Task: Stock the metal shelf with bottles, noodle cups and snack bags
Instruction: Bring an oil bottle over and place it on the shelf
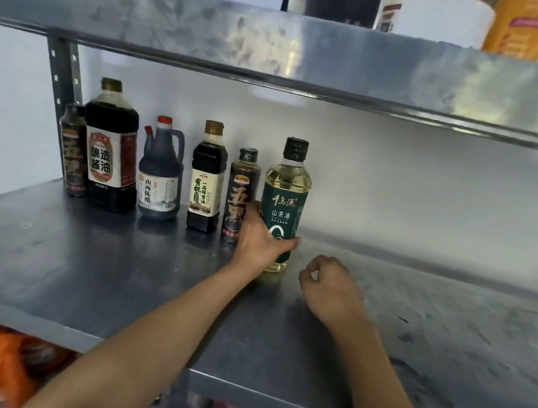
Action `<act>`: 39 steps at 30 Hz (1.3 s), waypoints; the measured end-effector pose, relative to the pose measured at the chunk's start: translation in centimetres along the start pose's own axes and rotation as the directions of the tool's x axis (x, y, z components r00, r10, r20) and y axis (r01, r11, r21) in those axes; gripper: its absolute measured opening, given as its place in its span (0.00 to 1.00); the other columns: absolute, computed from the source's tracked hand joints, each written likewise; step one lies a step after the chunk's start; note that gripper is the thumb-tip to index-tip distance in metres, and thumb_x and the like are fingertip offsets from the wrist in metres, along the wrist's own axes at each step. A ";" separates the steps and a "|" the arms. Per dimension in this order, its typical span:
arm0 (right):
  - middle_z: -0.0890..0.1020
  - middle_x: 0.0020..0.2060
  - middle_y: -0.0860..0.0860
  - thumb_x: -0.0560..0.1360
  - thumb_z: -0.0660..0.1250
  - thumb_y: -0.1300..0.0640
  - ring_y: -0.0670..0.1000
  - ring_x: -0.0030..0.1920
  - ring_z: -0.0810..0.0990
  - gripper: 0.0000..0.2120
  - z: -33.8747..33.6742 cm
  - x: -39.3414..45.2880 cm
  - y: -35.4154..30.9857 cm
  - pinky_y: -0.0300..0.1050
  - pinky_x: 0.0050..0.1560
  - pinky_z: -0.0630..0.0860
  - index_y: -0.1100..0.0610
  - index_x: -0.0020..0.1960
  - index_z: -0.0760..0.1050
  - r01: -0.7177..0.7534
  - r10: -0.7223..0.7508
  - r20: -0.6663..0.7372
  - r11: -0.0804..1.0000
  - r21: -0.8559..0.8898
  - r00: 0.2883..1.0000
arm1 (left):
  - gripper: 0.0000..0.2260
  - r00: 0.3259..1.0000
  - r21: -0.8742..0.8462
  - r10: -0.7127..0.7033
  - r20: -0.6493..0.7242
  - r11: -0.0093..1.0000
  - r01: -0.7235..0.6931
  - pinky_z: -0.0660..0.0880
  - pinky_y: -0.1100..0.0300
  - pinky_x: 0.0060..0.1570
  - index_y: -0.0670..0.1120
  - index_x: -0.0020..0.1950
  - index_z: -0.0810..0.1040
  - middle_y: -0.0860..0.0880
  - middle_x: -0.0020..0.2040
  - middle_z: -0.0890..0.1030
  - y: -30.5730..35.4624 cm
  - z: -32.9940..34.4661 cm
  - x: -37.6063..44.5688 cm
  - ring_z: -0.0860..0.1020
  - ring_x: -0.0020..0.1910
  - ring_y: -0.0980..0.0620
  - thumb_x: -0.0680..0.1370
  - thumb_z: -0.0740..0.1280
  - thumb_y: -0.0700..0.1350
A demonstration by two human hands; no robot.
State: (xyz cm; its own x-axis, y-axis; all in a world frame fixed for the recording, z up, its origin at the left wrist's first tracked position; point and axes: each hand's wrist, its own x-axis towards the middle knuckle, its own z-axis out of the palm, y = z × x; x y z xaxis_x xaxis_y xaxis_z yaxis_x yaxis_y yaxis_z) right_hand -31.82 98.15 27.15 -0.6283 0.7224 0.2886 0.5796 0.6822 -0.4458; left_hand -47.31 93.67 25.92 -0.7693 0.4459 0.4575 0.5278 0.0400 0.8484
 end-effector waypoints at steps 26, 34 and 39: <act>0.79 0.52 0.56 0.75 0.64 0.57 0.58 0.54 0.77 0.08 1.2 -2.0 1.3 0.48 0.53 0.74 0.59 0.51 0.78 0.071 -0.067 0.100 0.997 -0.031 0.993 | 0.17 0.968 0.766 0.034 0.247 0.605 -0.217 0.76 0.54 0.47 0.43 0.55 0.78 0.42 0.54 0.82 1.4 -1.2 -0.2 0.81 0.53 0.41 0.79 0.62 0.56; 0.81 0.55 0.58 0.75 0.65 0.58 0.61 0.55 0.78 0.13 -0.6 -10.0 0.7 0.52 0.56 0.73 0.61 0.57 0.79 -0.192 0.140 -0.392 0.977 -0.096 0.909 | 0.11 0.606 0.267 0.566 0.559 0.569 -0.777 0.74 0.50 0.48 0.41 0.58 0.75 0.40 0.51 0.80 5.6 0.2 -5.9 0.78 0.51 0.40 0.79 0.61 0.44; 0.80 0.56 0.59 0.71 0.64 0.57 0.63 0.55 0.77 0.17 -2.1 -20.3 0.9 0.55 0.57 0.73 0.60 0.58 0.79 -0.476 0.345 -0.576 0.875 -0.089 0.741 | 0.23 0.224 -0.015 0.738 0.637 0.302 -0.953 0.58 0.45 0.73 0.37 0.74 0.65 0.40 0.74 0.67 8.3 1.5 -11.8 0.61 0.76 0.41 0.80 0.61 0.43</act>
State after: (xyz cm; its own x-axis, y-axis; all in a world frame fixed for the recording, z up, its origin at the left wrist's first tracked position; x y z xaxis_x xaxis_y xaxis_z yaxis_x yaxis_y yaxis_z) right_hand -17.46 84.37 22.62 0.0327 0.8358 0.5481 0.8525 0.2629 -0.4518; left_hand -33.30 90.06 27.11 0.4466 0.6988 0.5587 0.8873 -0.4264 -0.1759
